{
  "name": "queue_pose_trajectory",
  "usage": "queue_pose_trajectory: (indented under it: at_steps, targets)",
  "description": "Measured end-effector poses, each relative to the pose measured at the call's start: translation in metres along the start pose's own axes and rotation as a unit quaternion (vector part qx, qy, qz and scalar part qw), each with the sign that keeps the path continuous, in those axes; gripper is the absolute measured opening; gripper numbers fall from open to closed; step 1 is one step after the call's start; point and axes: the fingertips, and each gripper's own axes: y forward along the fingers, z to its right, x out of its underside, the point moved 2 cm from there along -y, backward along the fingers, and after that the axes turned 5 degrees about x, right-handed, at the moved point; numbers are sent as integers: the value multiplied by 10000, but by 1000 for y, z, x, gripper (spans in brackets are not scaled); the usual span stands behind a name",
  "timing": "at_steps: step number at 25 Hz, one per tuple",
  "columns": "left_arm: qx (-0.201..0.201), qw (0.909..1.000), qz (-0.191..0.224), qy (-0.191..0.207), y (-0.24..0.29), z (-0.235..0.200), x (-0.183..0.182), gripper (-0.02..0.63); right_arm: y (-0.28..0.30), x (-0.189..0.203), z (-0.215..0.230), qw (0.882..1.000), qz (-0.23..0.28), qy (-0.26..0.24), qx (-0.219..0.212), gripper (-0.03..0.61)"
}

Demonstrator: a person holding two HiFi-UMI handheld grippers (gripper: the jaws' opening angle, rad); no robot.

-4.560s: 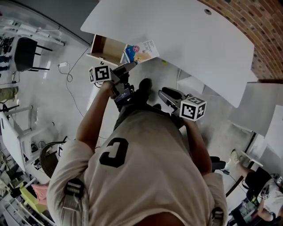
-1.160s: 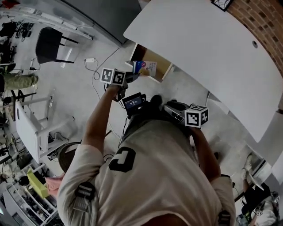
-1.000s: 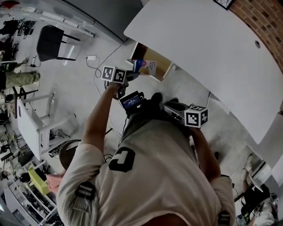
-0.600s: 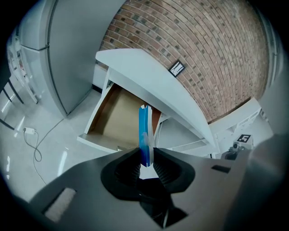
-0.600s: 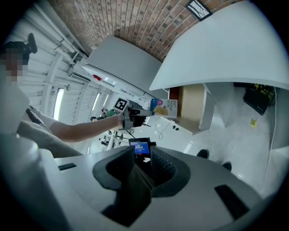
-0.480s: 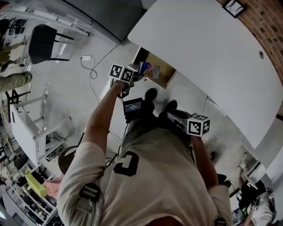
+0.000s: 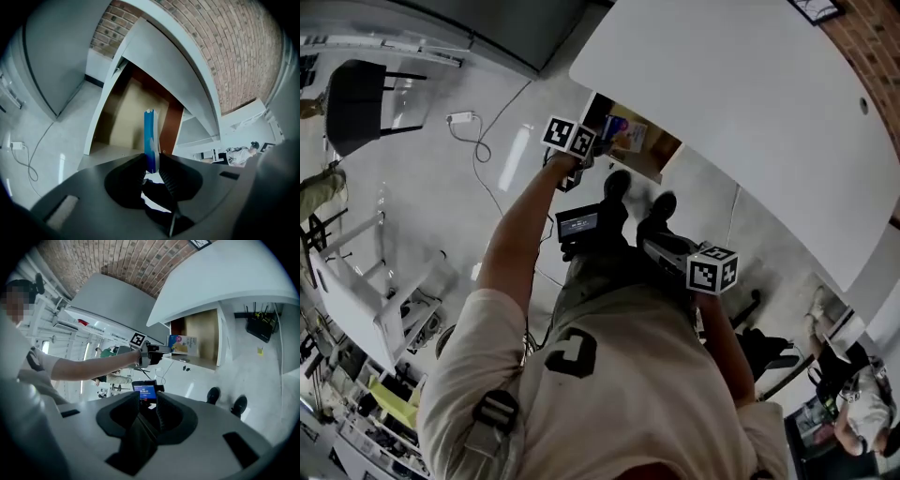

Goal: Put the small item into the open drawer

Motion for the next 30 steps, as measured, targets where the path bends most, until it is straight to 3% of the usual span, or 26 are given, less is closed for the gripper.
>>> queue_pose_trajectory:
  at_steps: [9, 20, 30]
  targets:
    - [-20, 9986, -415, 328, 48, -12, -25, 78, 3, 6, 15, 9981, 162, 582, 147, 95]
    - [-100, 9968, -596, 521, 82, -21, -36, 83, 5, 13, 25, 9954, 274, 898, 208, 94]
    - [-636, 9927, -711, 736, 83, -39, -37, 97, 7, 13, 28, 9953, 266, 918, 165, 94]
